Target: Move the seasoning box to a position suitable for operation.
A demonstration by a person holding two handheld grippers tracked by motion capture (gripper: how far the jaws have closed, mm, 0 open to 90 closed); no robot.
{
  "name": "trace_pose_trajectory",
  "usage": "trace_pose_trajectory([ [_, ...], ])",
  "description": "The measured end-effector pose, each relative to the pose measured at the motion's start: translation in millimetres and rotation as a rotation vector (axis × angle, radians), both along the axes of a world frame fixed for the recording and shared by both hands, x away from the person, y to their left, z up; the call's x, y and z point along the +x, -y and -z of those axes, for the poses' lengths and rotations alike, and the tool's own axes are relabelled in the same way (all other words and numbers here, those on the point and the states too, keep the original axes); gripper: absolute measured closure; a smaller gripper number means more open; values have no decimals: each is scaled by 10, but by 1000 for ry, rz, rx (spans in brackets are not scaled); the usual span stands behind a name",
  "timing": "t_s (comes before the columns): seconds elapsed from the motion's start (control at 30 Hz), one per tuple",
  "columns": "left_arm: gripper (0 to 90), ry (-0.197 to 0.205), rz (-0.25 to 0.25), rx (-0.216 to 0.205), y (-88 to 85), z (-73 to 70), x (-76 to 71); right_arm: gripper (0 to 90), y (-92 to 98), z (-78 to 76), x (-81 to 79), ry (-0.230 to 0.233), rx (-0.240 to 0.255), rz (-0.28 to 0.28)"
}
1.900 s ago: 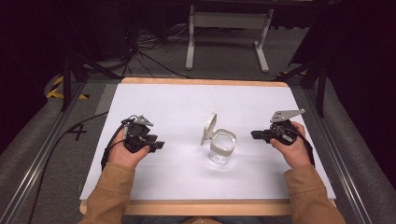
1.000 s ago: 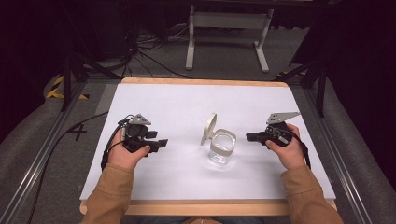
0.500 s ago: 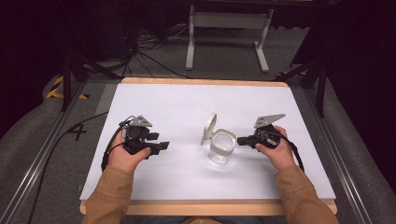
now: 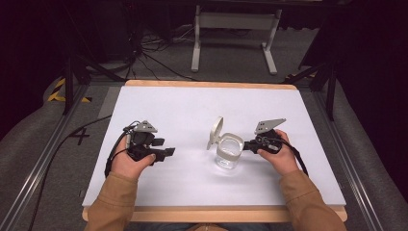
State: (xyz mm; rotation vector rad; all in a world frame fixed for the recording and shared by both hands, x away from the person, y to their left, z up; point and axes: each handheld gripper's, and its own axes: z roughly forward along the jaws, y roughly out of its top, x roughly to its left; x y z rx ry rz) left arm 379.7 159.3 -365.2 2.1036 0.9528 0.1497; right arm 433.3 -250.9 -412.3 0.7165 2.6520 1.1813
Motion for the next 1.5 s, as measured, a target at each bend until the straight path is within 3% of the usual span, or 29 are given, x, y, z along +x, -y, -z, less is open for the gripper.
trace_pose_trajectory([
  [0.6,429,3,38,-7,144,-4,105,900,18,17,-155,-30,-12,-13],
  [0.8,429,4,56,5,186,-14,146,900,-31,-9,-255,-35,-43,-46],
  [1.2,430,4,66,-18,254,-20,212,900,-192,-47,-456,-55,-88,-115],
  [1.5,430,1,81,-18,291,-19,256,900,-241,-36,-520,-67,-82,-132],
])
